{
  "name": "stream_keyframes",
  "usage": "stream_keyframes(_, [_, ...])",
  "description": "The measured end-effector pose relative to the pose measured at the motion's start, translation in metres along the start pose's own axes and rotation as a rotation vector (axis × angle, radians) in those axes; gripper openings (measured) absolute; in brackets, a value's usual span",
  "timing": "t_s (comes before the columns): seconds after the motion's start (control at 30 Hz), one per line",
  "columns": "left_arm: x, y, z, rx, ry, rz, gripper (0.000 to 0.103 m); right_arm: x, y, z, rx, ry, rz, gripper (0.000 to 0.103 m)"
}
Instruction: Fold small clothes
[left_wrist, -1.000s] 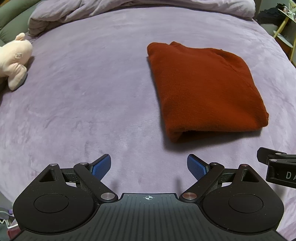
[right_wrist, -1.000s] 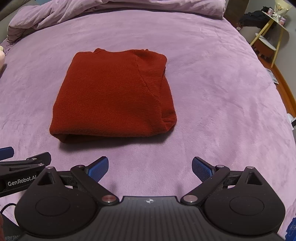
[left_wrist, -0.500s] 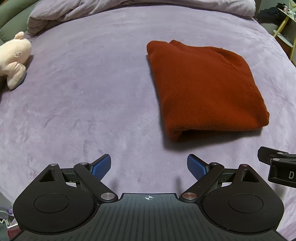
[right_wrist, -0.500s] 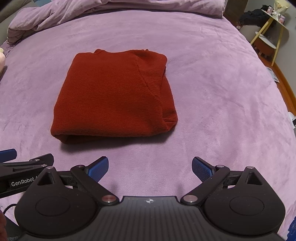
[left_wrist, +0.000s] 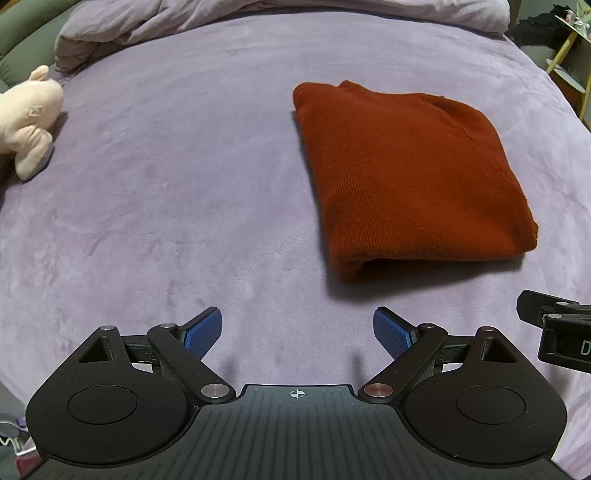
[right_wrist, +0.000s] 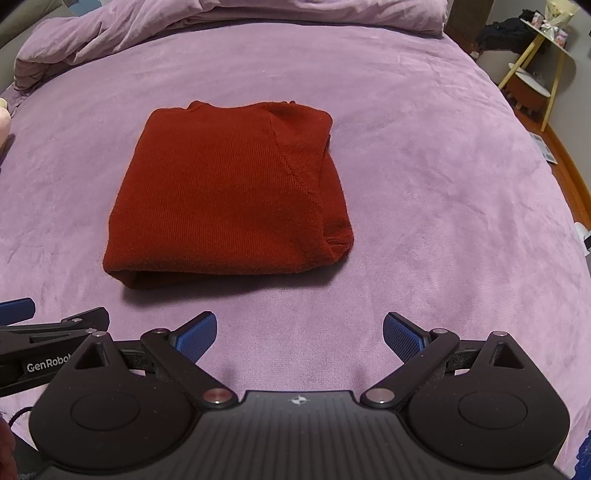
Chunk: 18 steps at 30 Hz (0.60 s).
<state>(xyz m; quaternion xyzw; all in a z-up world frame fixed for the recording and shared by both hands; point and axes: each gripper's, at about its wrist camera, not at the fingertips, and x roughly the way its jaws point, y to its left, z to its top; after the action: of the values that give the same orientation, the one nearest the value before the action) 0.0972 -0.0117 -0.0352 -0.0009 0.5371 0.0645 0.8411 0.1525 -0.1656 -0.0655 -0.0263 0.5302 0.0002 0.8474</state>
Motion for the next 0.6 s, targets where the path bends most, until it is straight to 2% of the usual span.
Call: stream_keyframes(0.6, [-0.001,-0.0006,0.001,0.001,-0.002,-0.001,0.093,-0.001,-0.0004,0.0005,0.004,-0.001,-0.002,0.097])
